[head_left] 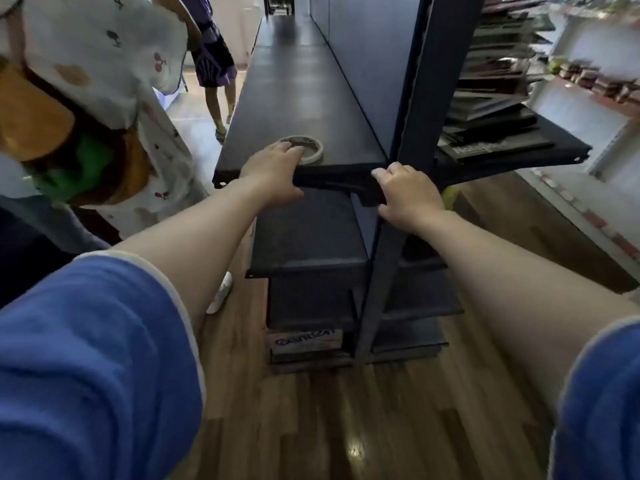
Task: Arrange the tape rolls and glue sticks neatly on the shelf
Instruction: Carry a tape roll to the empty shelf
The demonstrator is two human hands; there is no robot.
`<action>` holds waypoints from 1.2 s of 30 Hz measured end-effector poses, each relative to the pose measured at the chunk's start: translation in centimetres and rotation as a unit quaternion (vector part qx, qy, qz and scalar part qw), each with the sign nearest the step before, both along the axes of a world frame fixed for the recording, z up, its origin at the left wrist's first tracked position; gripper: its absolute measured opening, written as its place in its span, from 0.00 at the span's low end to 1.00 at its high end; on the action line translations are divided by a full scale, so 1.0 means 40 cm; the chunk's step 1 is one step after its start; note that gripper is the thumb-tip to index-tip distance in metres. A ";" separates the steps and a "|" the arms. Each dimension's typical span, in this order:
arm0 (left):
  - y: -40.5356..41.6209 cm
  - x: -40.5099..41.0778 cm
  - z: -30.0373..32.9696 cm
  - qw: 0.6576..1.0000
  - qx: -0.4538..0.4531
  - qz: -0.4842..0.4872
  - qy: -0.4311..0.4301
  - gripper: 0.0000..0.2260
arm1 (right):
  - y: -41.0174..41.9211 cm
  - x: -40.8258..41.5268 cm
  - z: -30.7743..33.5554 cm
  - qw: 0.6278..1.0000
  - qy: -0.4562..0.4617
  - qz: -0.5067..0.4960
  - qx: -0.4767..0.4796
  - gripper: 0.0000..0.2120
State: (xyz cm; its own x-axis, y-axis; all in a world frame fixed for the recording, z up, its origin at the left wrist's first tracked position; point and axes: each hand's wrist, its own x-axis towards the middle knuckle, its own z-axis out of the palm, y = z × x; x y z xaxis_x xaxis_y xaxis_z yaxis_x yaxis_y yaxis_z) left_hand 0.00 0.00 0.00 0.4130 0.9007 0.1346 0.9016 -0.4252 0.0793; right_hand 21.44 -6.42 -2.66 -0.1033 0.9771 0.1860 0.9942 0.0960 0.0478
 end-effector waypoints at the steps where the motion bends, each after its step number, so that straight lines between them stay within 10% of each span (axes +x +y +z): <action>1: 0.003 0.006 0.000 1.000 0.000 -0.001 0.008 0.32 | 0.000 0.003 -0.001 1.000 -0.003 -0.005 -0.005 0.22; 16: 0.020 0.008 -0.044 0.992 0.120 0.021 0.027 0.09 | 0.030 0.014 -0.031 0.999 -0.012 0.013 0.049 0.16; 36: -0.182 0.079 -0.210 0.988 0.077 -0.131 0.034 0.09 | -0.182 0.136 -0.117 0.994 -0.010 -0.106 -0.015 0.16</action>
